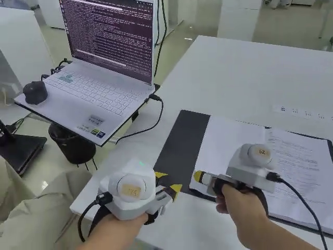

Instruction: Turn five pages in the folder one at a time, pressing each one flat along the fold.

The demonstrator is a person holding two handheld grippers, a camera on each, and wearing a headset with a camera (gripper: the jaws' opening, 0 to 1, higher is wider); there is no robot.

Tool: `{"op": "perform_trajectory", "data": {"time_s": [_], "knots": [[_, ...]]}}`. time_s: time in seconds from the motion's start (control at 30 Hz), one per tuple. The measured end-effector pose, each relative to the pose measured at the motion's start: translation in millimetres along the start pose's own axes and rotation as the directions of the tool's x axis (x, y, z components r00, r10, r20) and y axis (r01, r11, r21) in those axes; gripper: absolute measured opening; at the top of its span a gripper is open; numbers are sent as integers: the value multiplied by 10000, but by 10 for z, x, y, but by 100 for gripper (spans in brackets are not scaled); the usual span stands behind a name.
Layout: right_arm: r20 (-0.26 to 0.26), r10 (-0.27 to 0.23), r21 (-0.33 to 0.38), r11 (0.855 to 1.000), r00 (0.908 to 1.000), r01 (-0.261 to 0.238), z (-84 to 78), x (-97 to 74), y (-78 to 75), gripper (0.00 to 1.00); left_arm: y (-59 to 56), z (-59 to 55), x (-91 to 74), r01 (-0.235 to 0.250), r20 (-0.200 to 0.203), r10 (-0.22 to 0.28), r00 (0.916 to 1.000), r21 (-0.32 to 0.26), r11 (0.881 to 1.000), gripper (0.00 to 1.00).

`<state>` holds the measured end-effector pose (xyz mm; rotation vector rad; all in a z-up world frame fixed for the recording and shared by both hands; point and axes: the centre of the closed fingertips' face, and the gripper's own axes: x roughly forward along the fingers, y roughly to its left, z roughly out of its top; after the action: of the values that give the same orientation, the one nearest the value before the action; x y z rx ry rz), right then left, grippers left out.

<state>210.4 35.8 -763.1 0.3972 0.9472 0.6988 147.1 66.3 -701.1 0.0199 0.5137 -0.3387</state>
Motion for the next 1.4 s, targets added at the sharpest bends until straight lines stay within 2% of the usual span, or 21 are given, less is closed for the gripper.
{"op": "perform_trajectory", "data": {"time_s": [0.07, 0.13, 0.17, 0.2, 0.23, 0.3, 0.33, 0.43, 0.47, 0.53, 0.57, 0.7, 0.77, 0.87, 0.93, 1.03, 1.17, 1.23, 1.27, 1.3, 1.4], "knots": [[-366, -156, 132, 9998, 9992, 161, -86, 83, -60, 0, -10, -31, 17, 63, -127, -63, 9999, -5, 10000, 20], [-431, -291, 108, 9995, 9986, 296, -117, 140, -116, 0, -21, -46, 33, 131, -171, -131, 9998, -11, 9999, 20], [-710, -222, 212, 9995, 9972, 237, -187, 177, -125, 0, -22, -74, 57, 179, -273, -177, 9995, 47, 9998, 20], [-672, -328, 123, 9994, 9972, 337, -194, 192, -160, 0, -19, -89, 71, 185, -322, -182, 9993, 79, 9998, 20], [-639, -291, 5, 9996, 9975, 292, -203, 199, -178, 0, -22, -107, 93, 218, -375, -214, 9991, 103, 9997, 20], [-768, -71, 287, 9995, 9970, 93, -235, 213, -220, 0, -24, -146, 134, 257, -532, -248, 9983, 162, 9995, 20], [-436, 243, 383, 9990, 9988, -227, -194, 202, -207, 0, -28, -152, 150, 271, -549, -262, 9981, 158, 9995, 20], [-262, 847, 607, 9947, 9961, -829, -199, 158, -175, 4, -57, -184, 220, 378, -699, -357, 9969, 287, 9989, 19], [102, 1258, 981, 9872, 9920, -1262, -156, 130, -127, 10, -71, -199, 260, 443, -771, -416, 9962, 334, 9985, 19], [457, 1466, 1337, 9794, 9881, -1515, -107, 76, -126, 20, -108, -202, 328, 563, -847, -524, 9950, 445, 9974, 19], [852, 1560, 1486, 9746, 9841, -1674, -46, 26, -145, 23, -116, -201, 343, 582, -853, -540, 9949, 480, 9972, 19], [1264, 1443, 1735, 9709, 9814, -1651, 66, -203, -329, 18, -196, -191, 527, 855, -985, -767, 9922, 883, 9924, 19], [1736, 1398, 1747, 9698, 9748, -1702, 172, -331, -416, 17, -257, -164, 628, 981, -1040, -871, 9908, 1063, 9895, 19], [2180, 1137, 1913, 9689, 9693, -1567, 289, -509, -582, 15, -336, -130, 822, 1112, -1017, -989, 9899, 1240, 9860, 18], [2286, 932, 2064, 9681, 9691, -1418, 342, -605, -727, 13, -347, -157, 924, 1072, -1177, -910, 9889, 1401, 9843, 19], [2403, 685, 2309, 9648, 9683, -1256, 405, -691, -909, 12, -318, -244, 1060, 834, -1439, -645, 9875, 1295, 9881, 19], [2550, 452, 2528, 9611, 9659, -1117, 497, -785, -1097, 11, -244, -333, 1120, 384, -1564, -196, 9875, 1184, 9922, 17], [2570, 409, 2578, 9600, 9656, -1093, 547, -805, -1152, 10, -217, -435, 1132, 271, -1869, -49, 9824, 1162, 9929, 17], [2589, 383, 2586, 9600, 9652, -1075, 580, -810, -1179, 10, -227, -359, 1143, 238, -1301, -99, 9915, 1063, 9940, 17], [2575, 363, 2577, 9605, 9656, -1049, 605, -808, -1198, 10, -218, -403, 1111, 211, -1551, -53, 9879, 1006, 9947, 17], [2609, 405, 2563, 9604, 9645, -1096, 686, -802, -1221, 10, -223, -412, 1102, 151, -1360, -8, 9907, 1041, 9945, 17]]}}
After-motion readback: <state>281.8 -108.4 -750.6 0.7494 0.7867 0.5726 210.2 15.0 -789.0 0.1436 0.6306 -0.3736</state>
